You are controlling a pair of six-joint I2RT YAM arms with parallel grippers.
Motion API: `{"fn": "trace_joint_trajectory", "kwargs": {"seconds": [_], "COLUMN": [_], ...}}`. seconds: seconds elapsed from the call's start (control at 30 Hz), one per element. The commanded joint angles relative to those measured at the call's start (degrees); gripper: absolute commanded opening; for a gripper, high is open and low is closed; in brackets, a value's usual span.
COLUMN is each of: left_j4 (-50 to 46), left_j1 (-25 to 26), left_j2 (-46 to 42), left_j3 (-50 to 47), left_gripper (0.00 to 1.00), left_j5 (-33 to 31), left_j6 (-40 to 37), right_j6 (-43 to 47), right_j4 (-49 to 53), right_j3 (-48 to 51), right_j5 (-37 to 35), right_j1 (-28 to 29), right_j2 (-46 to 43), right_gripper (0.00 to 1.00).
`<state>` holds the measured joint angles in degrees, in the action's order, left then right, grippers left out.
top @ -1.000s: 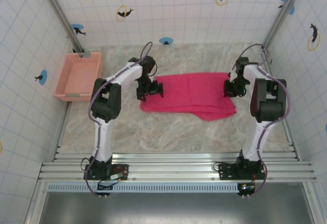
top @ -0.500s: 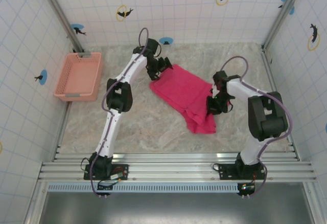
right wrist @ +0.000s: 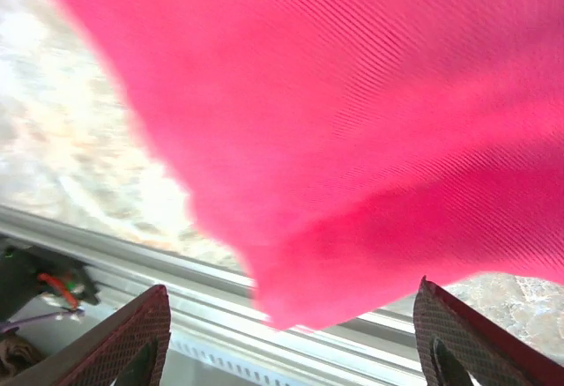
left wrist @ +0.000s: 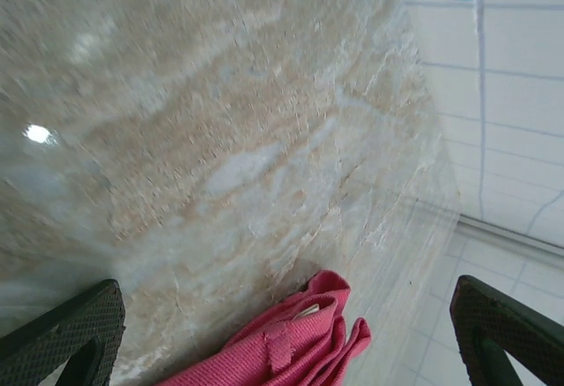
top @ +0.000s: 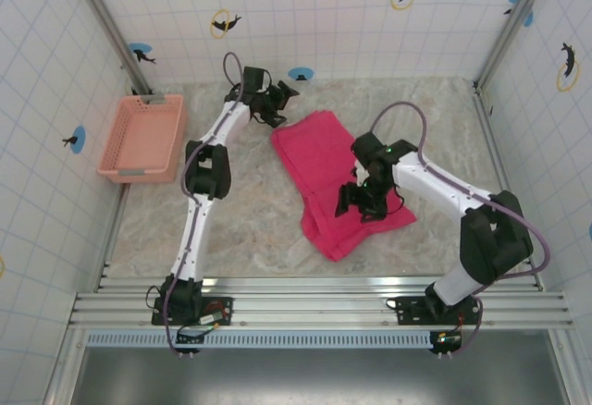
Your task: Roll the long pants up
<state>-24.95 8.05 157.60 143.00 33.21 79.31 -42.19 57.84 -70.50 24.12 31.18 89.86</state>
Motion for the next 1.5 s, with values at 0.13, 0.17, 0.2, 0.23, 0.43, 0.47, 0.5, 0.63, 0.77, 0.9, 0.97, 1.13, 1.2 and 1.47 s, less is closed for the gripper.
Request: {"fn": "trace_joint_trajectory", "kwargs": {"seconds": [0.13,0.17,0.2,0.23,0.43,0.47,0.5,0.63,0.77,0.9,0.97,1.13,1.2,1.47], "left_j4": [-5.0,-7.0,-8.5,-9.7,-14.5,-14.8,-14.8,-14.1,-14.0,-15.6,-16.3,-18.0,-18.1,-2.9], "left_j1": [-5.5,-5.9,-6.2,-6.3,-0.7,0.7,1.7,5.0,6.9,7.5,7.6,7.6,7.6,7.2], "left_j2": [-6.8,-8.1,-9.6,-11.0,-25.1,-26.8,-27.9,-29.9,-28.5,-24.7,-23.2,-12.9,-8.1,5.6], "left_j3": [-4.8,-5.2,-5.9,-6.8,-22.7,-26.3,-29.3,-39.5,-42.6,-39.2,-36.2,-22.4,-15.4,-2.9], "left_gripper": [0.98,0.97,0.97,0.98,0.98,0.97,0.98,0.97,0.97,0.97,0.97,0.98,0.97,0.97], "left_j5": [1.3,1.6,1.8,1.8,-2.6,-3.3,-3.7,-4.5,-5.0,-5.2,-5.6,-5.9,-4.7,-2.4], "left_j6": [-5.4,-6.8,-8.6,-10.5,-18.4,-18.4,-18.0,-17.2,-17.3,-17.4,-17.0,-15.1,-12.9,5.0], "right_j6": [11.9,12.6,13.3,14.0,21.0,22.8,24.3,29.8,31.2,30.7,29.6,24.4,21.7,12.3], "right_j4": [11.1,9.7,8.2,6.6,3.9,3.8,3.9,3.6,1.6,-0.1,-1.1,-3.6,-4.4,-3.3], "right_j3": [-10.4,-9.8,-9.2,-9.0,-14.8,-16.1,-17.3,-21.1,-20.9,-18.8,-17.2,-13.0,-12.4,-25.2], "right_j5": [-6.5,-8.7,-10.0,-11.2,-26.3,-27.8,-28.9,-31.1,-29.1,-26.4,-25.2,-19.3,-17.6,-15.7], "right_j1": [0.9,1.3,1.7,1.9,2.5,2.2,2.0,0.6,-1.2,-1.6,-1.4,-0.8,-0.1,3.0], "right_j2": [-1.4,-0.4,1.0,2.7,15.2,17.3,19.1,25.4,28.9,31.1,30.9,29.2,28.6,35.5], "right_gripper": [0.76,0.76,0.76,0.76,0.76,0.76,0.76,0.76,0.76,0.75,0.75,0.75,0.74,0.74]}}
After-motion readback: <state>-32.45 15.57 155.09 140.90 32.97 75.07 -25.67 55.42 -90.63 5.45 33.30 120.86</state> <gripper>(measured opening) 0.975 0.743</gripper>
